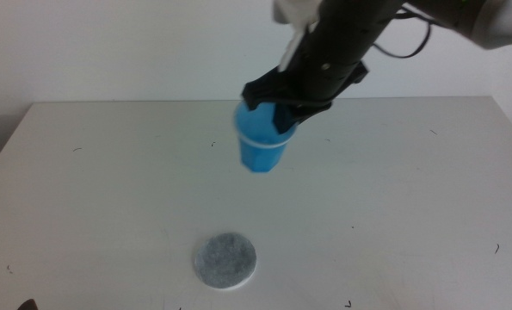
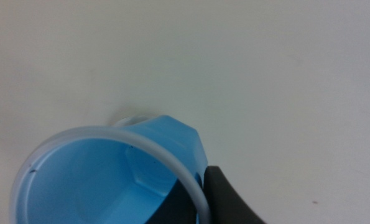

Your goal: Place an empty cup on a cup mat.

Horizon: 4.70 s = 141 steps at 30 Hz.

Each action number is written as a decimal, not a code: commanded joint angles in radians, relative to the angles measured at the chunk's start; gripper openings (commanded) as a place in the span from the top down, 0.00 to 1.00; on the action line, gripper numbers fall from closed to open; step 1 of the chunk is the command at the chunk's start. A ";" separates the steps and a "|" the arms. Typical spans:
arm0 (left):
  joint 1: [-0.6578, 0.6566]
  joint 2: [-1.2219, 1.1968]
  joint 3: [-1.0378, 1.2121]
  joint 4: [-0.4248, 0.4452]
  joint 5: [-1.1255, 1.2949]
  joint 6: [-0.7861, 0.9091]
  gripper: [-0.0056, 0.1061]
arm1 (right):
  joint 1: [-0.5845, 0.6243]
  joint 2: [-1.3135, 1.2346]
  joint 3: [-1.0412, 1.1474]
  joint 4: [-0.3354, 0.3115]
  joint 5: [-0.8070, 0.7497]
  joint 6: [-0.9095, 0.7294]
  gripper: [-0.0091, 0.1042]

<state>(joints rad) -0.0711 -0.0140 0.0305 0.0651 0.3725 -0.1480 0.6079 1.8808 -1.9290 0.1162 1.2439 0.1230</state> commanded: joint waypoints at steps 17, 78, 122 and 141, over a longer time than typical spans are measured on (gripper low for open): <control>0.001 -0.013 -0.006 0.000 -0.068 -0.011 0.01 | 0.156 0.149 -0.026 0.009 0.043 0.004 0.93; 0.001 -0.013 -0.006 0.000 -0.068 -0.011 0.01 | -0.011 -0.226 -0.083 -0.130 0.050 -0.045 0.39; 0.001 -0.013 -0.006 0.000 -0.068 -0.011 0.01 | -0.450 -1.702 1.780 -0.234 -1.186 0.045 0.18; 0.001 -0.013 -0.006 0.000 -0.068 -0.011 0.01 | -0.452 -1.918 1.951 -0.250 -1.163 0.045 0.18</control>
<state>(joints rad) -0.0711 -0.0140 0.0305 0.0651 0.3725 -0.1480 0.1626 -0.0097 0.0280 -0.1196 0.1515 0.1735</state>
